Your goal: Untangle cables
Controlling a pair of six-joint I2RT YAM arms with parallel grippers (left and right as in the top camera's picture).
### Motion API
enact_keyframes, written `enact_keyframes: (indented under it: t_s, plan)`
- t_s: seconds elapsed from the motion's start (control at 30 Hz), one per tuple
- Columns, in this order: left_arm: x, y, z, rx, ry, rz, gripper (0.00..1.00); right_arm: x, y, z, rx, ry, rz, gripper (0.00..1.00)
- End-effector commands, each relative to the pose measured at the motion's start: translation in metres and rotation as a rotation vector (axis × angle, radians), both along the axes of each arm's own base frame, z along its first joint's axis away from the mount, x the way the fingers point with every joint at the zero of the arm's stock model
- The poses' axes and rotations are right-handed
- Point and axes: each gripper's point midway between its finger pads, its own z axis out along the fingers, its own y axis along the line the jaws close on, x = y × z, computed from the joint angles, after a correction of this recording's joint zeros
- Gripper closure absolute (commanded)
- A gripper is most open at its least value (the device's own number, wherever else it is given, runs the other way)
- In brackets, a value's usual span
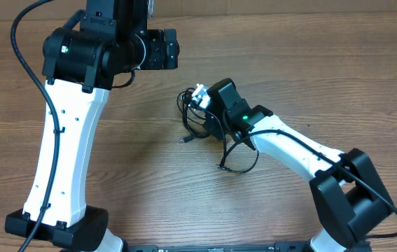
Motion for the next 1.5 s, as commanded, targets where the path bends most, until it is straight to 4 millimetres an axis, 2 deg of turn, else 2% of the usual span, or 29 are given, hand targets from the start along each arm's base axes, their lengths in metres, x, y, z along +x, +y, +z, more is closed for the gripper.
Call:
enact_keyframes:
  t_s: [0.0,0.27,0.37,0.47,0.57,0.67,0.73,0.93,1.03,1.13,1.2,1.37,1.47]
  plan:
    - [-0.001,0.002,0.007,0.017,-0.027,-0.007,0.12,0.007,0.002,-0.001,0.021,0.005,-0.044,0.96]
    - [-0.001,0.003,0.007,0.044,-0.038,-0.035,0.12,0.000,-0.002,-0.009,0.054,0.082,-0.153,0.96]
    - [0.001,0.007,0.007,0.074,-0.052,-0.033,0.12,0.004,-0.005,0.005,0.053,0.067,-0.189,0.96]
    - [0.003,0.015,0.007,0.108,-0.058,-0.002,0.12,0.018,-0.014,0.044,0.064,0.010,-0.301,0.96]
    - [0.005,0.018,0.007,0.120,-0.063,0.010,0.10,0.025,-0.011,0.100,0.117,-0.044,-0.318,0.96]
    - [0.006,0.021,0.007,0.135,-0.068,0.024,0.00,0.026,-0.011,0.164,0.180,-0.108,-0.318,0.96]
    - [0.007,0.025,0.007,0.152,-0.072,0.038,0.00,0.028,-0.017,0.206,0.227,-0.151,-0.357,0.96]
    - [0.009,0.033,0.007,0.201,-0.084,0.054,0.00,0.016,-0.036,0.304,0.333,-0.238,-0.412,0.96]
    - [0.009,0.033,0.007,0.210,-0.088,0.040,0.00,0.009,-0.041,0.341,0.377,-0.287,-0.410,0.96]
    - [0.008,0.029,0.007,0.195,-0.085,0.019,0.00,0.008,-0.049,0.362,0.407,-0.326,-0.422,0.96]
    - [0.006,0.018,0.007,0.167,-0.085,-0.048,0.00,0.009,-0.054,0.368,0.415,-0.338,-0.433,0.96]
    - [-0.007,-0.035,0.015,-0.055,-0.081,-0.293,0.00,0.010,-0.063,0.371,0.414,-0.345,-0.449,0.96]
    - [-0.018,-0.071,0.030,-0.303,-0.030,-0.373,0.00,0.009,-0.063,0.371,0.412,-0.343,-0.450,0.96]
